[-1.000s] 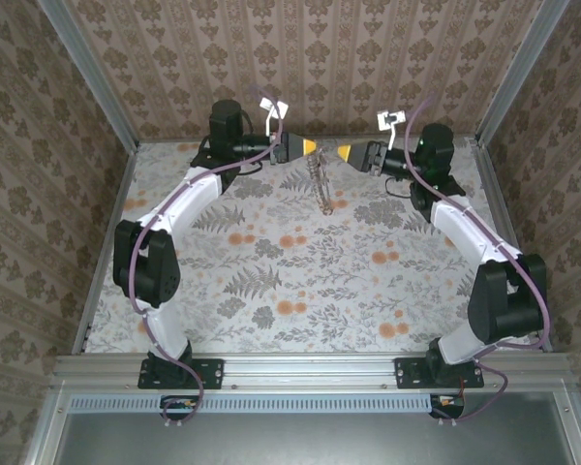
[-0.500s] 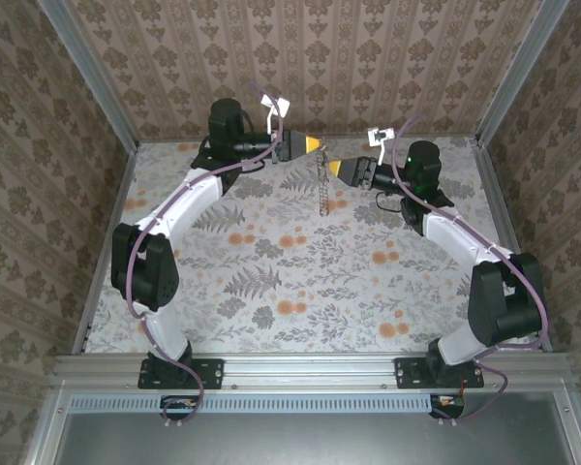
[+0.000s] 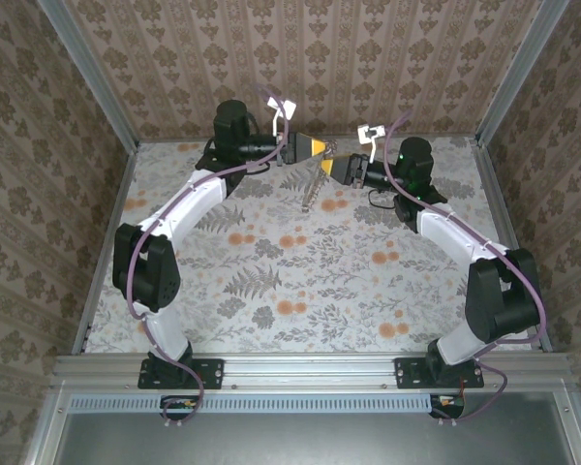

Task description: Put the keys on the keyring

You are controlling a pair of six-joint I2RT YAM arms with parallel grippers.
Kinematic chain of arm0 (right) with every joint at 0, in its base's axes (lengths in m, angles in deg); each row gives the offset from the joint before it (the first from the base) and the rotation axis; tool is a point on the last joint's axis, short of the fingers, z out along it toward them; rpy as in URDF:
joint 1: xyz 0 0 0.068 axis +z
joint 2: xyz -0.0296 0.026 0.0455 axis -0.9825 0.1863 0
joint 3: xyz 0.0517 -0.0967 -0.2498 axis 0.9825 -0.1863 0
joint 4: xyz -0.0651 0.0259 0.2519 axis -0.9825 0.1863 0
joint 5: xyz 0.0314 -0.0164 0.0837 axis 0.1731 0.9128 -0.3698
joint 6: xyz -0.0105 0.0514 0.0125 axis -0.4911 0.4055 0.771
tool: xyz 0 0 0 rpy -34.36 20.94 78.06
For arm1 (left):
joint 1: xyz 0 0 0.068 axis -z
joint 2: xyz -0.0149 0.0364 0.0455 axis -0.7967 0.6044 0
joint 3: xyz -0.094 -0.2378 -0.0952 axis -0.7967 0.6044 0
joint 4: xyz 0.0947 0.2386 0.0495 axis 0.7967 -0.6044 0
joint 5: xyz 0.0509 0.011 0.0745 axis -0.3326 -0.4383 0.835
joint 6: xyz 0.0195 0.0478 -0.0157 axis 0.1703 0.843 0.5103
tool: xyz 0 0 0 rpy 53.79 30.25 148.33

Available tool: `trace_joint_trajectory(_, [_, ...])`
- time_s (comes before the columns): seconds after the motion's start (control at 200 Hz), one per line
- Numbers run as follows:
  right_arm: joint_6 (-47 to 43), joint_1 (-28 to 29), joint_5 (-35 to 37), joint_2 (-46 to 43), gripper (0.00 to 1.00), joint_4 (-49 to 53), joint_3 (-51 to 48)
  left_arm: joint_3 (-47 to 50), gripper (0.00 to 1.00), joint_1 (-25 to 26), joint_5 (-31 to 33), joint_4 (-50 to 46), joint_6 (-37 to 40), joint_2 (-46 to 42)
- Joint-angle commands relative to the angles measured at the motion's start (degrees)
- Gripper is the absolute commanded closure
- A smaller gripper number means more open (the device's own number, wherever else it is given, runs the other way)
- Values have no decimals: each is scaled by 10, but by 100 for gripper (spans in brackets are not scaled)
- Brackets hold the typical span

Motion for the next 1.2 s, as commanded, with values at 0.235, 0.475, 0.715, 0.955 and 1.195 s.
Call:
trace_joint_trajectory(0.235, [-32, 3, -4, -29, 57, 27, -15, 2, 100, -5, 13, 36, -10, -37])
trace_joint_trajectory(0.475, [-27, 6, -12, -29, 90, 24, -12, 8, 100, -6, 27, 47, -18, -40])
trace_joint_trajectory(0.715, [-33, 25, -18, -27, 100, 36, 0, 17, 100, -7, 38, 64, -29, -42])
trace_joint_trajectory(0.955, [-49, 48, -26, -26, 100, 61, 17, 26, 100, -7, 51, 69, -28, -46])
trace_joint_trajectory(1.195, [-51, 63, -22, -8, 100, 73, 43, 39, 100, -6, 54, 95, -46, -47])
